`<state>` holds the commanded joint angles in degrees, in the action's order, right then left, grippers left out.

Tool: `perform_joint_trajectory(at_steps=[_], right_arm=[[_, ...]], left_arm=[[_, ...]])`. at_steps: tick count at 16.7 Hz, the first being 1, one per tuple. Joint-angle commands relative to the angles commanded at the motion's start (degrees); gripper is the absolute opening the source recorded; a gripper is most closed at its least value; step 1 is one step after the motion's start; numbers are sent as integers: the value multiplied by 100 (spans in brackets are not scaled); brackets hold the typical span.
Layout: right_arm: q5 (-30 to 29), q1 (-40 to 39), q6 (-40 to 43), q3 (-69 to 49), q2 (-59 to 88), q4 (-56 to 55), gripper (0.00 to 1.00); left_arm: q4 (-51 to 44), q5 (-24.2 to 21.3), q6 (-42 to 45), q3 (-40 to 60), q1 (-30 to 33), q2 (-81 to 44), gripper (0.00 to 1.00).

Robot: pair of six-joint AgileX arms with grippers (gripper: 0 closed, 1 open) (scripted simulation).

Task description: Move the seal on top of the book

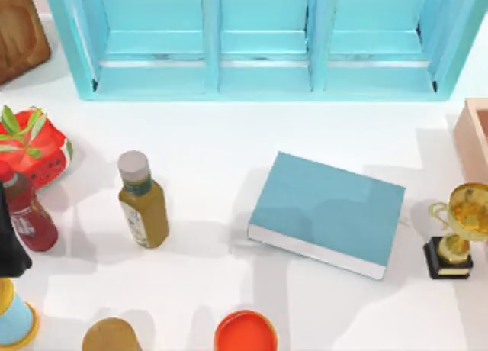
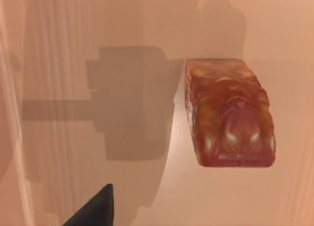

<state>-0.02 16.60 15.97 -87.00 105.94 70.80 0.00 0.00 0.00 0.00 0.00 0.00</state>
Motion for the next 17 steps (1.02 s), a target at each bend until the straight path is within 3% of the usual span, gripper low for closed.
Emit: perform_joint_trajectory(at_steps=[8, 17], right_arm=[[4, 17, 12, 77, 159, -294, 100], [-4, -24, -34, 1508, 576, -2111, 100]], left_arm=[[0, 0, 0, 0, 0, 0, 100], [0, 0, 0, 0, 0, 0, 100]])
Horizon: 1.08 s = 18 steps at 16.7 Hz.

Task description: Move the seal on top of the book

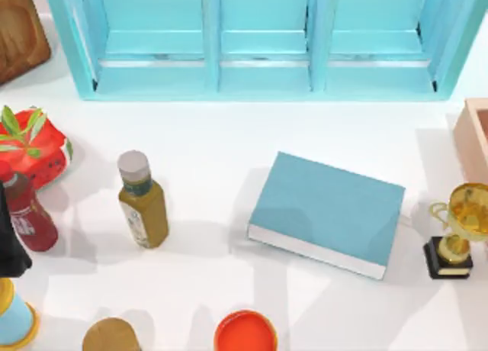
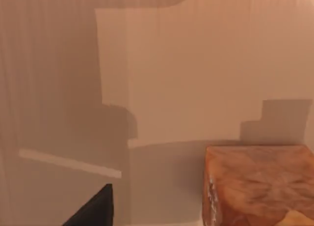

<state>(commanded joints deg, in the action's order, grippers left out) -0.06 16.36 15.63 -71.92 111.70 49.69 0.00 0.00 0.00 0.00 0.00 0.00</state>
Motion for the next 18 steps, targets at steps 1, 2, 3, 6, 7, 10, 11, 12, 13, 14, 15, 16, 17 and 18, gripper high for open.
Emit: perform_joint_trajectory(at_steps=[1, 2, 3, 6, 7, 10, 11, 12, 13, 14, 15, 16, 17, 18], right_arm=[[0, 7, 7, 35, 32, -41, 100], [0, 7, 7, 35, 32, -41, 100], [0, 7, 7, 35, 32, -41, 100], [0, 7, 7, 35, 32, -41, 92], [0, 7, 7, 35, 32, -41, 85], [0, 7, 7, 35, 32, -41, 62], [0, 7, 7, 35, 32, -41, 55], [0, 7, 7, 35, 32, -41, 47], [0, 7, 7, 35, 32, -41, 40], [0, 7, 7, 35, 32, -41, 32], [0, 7, 7, 35, 32, -41, 25], [0, 7, 7, 35, 32, -41, 17], [0, 7, 7, 35, 32, -41, 10], [0, 7, 7, 35, 32, -41, 2]], left_arm=[[0, 0, 0, 0, 0, 0, 100], [0, 0, 0, 0, 0, 0, 100], [0, 0, 0, 0, 0, 0, 100], [0, 0, 0, 0, 0, 0, 100], [0, 0, 0, 0, 0, 0, 100], [0, 0, 0, 0, 0, 0, 100], [0, 0, 0, 0, 0, 0, 100], [0, 0, 0, 0, 0, 0, 100], [0, 0, 0, 0, 0, 0, 100], [0, 0, 0, 0, 0, 0, 100], [0, 0, 0, 0, 0, 0, 100], [0, 0, 0, 0, 0, 0, 100], [0, 0, 0, 0, 0, 0, 100], [0, 0, 0, 0, 0, 0, 100]])
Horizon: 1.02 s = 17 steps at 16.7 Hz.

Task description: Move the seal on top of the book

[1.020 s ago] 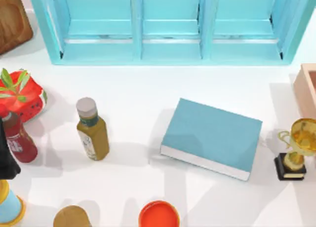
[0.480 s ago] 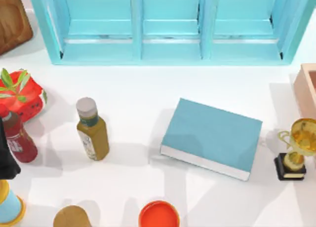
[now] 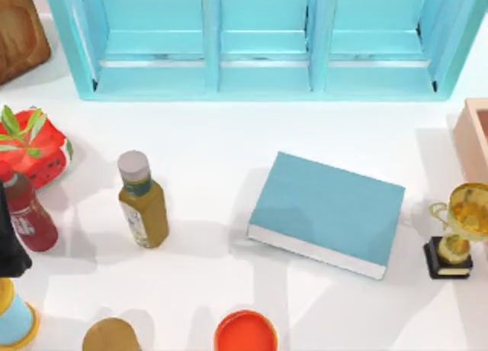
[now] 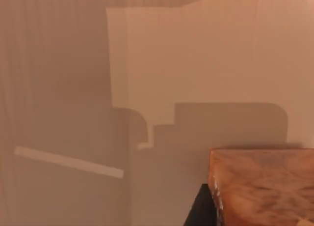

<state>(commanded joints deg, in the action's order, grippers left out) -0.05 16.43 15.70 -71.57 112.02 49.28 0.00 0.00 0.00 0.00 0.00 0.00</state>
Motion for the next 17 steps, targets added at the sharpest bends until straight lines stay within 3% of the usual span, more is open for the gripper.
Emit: perform_joint_trajectory(at_steps=[11, 17], right_arm=[[-17, -18, -63, -64, -49, 76, 0], [-33, -679, -929, -1026, -476, 1098, 0]], left_arm=[[0, 0, 0, 0, 0, 0, 100], [0, 0, 0, 0, 0, 0, 100]])
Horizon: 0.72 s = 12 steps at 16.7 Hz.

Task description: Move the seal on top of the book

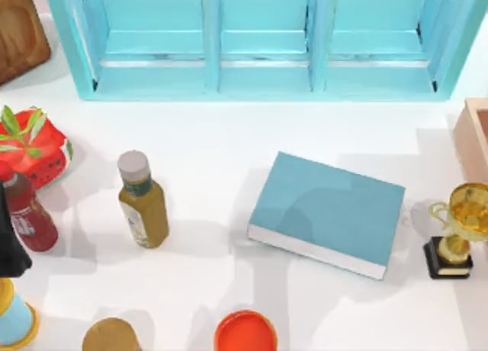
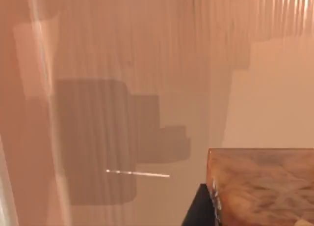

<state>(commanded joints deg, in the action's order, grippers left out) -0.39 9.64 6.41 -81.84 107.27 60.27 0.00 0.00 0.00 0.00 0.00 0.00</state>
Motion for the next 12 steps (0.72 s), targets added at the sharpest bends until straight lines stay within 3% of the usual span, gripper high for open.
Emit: perform_joint_trajectory(at_steps=[7, 12], right_arm=[[39, -1251, -1159, -1149, -220, 1530, 0], [19, -1759, -1520, -1449, -297, 2119, 0]], left_arm=[[0, 0, 0, 0, 0, 0, 100], [0, 0, 0, 0, 0, 0, 100]])
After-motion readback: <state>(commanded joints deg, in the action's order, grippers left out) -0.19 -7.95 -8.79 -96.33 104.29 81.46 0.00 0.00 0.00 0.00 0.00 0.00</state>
